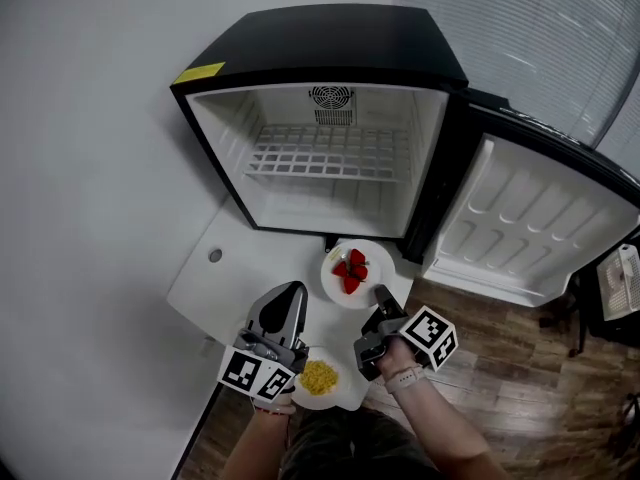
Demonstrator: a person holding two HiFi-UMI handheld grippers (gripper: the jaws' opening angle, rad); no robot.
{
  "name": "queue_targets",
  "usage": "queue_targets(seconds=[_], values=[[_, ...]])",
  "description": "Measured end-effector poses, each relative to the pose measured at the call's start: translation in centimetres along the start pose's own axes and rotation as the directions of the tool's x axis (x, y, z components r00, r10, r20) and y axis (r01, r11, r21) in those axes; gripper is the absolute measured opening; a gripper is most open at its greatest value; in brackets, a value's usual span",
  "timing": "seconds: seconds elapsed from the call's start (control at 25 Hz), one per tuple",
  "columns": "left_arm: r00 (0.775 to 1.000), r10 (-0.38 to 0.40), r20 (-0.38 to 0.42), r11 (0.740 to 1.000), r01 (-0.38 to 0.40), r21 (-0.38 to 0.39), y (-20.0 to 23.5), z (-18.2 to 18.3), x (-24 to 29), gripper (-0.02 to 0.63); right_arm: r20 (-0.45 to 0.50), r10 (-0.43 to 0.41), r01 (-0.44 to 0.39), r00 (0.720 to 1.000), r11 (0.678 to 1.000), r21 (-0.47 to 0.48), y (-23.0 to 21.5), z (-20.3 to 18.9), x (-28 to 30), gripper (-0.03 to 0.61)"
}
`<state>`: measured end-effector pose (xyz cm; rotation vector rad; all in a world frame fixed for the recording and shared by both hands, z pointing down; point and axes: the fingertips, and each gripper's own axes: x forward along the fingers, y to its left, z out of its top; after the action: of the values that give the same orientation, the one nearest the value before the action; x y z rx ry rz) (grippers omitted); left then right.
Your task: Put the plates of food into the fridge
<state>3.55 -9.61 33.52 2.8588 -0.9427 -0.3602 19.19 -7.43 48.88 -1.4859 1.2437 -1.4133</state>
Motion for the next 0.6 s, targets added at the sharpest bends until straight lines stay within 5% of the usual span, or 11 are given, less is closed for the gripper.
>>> queue_targets(seconds=[0.6], values=[[0.994,-0.102,-0.026,0.991,0.100,-0.087,6.4,-3.1,7.1,0.006,0.190,-0.049,0.033,0.980,0.996,0.086,1.0,1.3,8.4,0.017]])
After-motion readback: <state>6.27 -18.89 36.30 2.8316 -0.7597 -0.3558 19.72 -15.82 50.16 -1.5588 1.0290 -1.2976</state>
